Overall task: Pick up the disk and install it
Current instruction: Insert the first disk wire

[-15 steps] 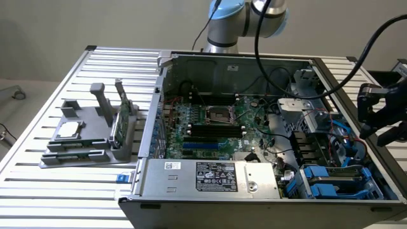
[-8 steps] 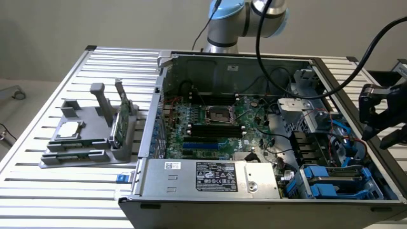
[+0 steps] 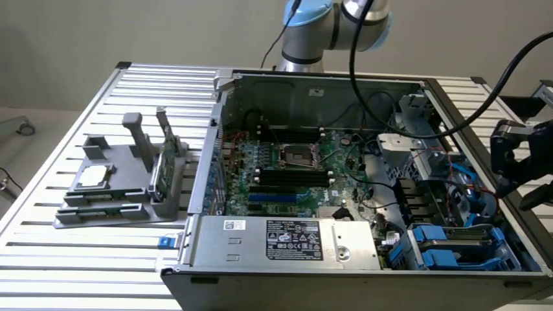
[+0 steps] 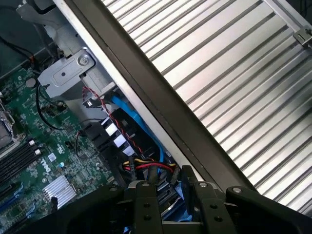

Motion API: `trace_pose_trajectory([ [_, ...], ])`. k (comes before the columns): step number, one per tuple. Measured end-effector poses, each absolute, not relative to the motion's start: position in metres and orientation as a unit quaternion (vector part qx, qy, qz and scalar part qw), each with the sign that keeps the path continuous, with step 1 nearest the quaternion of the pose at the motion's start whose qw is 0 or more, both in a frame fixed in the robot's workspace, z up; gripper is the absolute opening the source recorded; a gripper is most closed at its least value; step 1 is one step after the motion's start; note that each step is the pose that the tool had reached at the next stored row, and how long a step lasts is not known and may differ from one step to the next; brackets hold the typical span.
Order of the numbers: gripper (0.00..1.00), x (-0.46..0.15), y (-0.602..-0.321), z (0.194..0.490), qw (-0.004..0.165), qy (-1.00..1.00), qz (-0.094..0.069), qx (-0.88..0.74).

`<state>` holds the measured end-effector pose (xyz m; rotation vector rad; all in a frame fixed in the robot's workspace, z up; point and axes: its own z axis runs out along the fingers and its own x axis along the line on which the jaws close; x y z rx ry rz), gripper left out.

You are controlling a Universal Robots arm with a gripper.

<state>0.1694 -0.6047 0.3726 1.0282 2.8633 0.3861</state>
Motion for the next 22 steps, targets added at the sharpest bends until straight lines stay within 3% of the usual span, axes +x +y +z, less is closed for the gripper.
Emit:
trace_pose_trajectory([
  [13, 0.31, 0.169, -0.612, 0.359, 0.044, 0.92, 0.122, 0.37],
  [15, 0.31, 0.169, -0.613, 0.358, 0.046, 0.92, 0.118, 0.371],
  [16, 0.24, 0.169, -0.613, 0.358, 0.048, 0.92, 0.115, 0.37],
  [22, 0.24, 0.169, -0.614, 0.357, 0.055, 0.918, 0.101, 0.38],
])
